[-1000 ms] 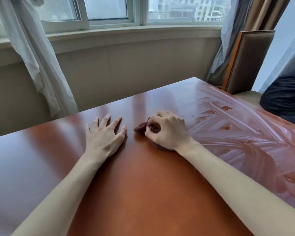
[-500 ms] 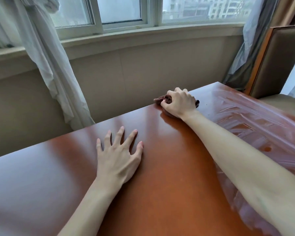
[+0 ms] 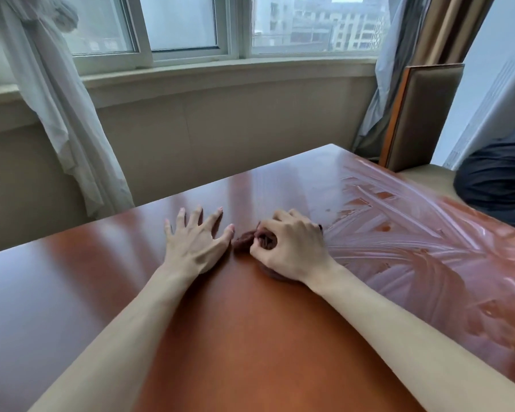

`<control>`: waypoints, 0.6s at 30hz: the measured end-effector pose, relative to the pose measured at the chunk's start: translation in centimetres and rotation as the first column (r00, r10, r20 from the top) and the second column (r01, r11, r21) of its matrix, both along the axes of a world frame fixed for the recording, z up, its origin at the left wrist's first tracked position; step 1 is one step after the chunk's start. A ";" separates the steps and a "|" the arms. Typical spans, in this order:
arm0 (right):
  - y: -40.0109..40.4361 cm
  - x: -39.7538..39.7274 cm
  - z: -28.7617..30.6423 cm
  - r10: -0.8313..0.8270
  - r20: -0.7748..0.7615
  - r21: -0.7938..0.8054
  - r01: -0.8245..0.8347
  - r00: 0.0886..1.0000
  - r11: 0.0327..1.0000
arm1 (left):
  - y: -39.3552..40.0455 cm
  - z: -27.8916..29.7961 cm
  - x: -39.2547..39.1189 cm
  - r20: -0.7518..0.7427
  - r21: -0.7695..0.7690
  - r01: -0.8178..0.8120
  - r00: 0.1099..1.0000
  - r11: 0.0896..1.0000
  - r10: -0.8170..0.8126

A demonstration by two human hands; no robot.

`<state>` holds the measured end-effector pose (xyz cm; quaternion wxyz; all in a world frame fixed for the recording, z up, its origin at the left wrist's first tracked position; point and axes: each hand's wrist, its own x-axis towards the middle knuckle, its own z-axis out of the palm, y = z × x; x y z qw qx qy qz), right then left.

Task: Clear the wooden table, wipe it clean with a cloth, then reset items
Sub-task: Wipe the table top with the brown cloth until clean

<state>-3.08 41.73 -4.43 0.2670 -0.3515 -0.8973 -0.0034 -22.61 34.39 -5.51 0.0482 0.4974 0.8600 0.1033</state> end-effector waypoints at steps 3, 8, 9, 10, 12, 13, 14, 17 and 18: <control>6.4 -4.1 0.1 -0.077 0.019 -0.044 0.078 0.997 0.996 | 0.2 -0.8 -0.5 -0.012 0.029 -0.006 1.000 1.000 0.007; 17.5 -11.8 0.3 -0.162 0.000 -0.079 0.162 0.987 0.984 | 0.4 -1.3 -0.8 -0.045 0.036 -0.019 0.999 0.999 0.021; 19.4 -13.1 0.4 -0.177 -0.001 -0.082 0.176 0.984 0.981 | 0.4 -1.3 -0.7 -0.052 0.037 -0.023 0.998 0.999 0.025; 20.9 -14.1 0.5 -0.190 0.000 -0.088 0.190 0.982 0.978 | 0.4 -1.3 -0.7 -0.059 0.036 -0.027 0.998 0.999 0.029; 22.7 -15.5 0.7 -0.211 0.015 -0.103 0.211 0.977 0.972 | 0.3 -1.2 -0.6 -0.066 0.031 -0.035 0.997 0.999 0.037; 22.8 -15.6 0.7 -0.218 0.021 -0.106 0.219 0.976 0.970 | 0.3 -1.1 -0.5 -0.064 0.028 -0.038 0.997 0.999 0.039; 22.4 -15.5 0.8 -0.220 0.023 -0.106 0.221 0.975 0.969 | 0.3 -1.1 -0.5 -0.058 0.024 -0.039 0.998 0.999 0.040; 18.2 -12.7 0.7 -0.167 0.014 -0.102 0.168 0.986 0.981 | 0.3 -0.9 -0.5 -0.033 0.011 -0.030 0.999 0.999 0.030; 16.0 -11.2 0.6 -0.134 0.014 -0.110 0.135 0.991 0.985 | 0.2 -0.8 -0.5 -0.026 0.008 -0.027 0.999 1.000 0.027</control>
